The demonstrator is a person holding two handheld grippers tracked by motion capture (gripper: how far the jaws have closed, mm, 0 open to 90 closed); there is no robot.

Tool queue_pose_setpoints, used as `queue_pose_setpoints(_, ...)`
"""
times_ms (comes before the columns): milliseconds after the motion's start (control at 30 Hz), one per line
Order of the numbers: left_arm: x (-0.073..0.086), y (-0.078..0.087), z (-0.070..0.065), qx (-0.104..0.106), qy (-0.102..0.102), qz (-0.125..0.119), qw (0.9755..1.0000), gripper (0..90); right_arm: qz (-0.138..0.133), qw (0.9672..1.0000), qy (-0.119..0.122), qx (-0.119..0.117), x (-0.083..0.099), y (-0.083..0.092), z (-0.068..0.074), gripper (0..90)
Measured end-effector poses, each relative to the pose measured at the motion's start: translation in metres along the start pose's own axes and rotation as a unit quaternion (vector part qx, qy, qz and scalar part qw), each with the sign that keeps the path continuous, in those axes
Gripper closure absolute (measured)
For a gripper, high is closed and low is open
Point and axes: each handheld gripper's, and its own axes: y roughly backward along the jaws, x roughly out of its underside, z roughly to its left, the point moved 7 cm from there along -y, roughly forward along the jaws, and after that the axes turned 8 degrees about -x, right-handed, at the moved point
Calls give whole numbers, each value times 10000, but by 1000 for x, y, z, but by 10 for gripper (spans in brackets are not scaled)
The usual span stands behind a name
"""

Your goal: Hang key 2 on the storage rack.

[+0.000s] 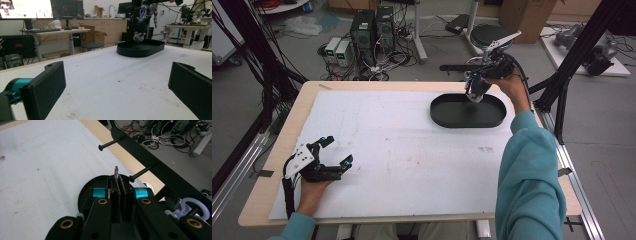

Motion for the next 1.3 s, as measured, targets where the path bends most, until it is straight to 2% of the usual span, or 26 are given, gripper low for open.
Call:
queue_pose_setpoints(400,0,0,0,-7,-12,8,10000,17,15,9998,-144,117,3,-5,-9,889)
queue_pose_setpoints(433,0,0,0,-6,-11,4,10000,17,8,9999,-93,123,3,-5,-10,889)
queue_pose_setpoints(767,0,0,0,-13,8,8,10000,17,-9,9997,-161,199,4,-6,-15,889)
queue_pose_setpoints(1300,0,0,0,-32,-3,14,10000,17,-79,9992,-101,366,3,-9,-21,889)
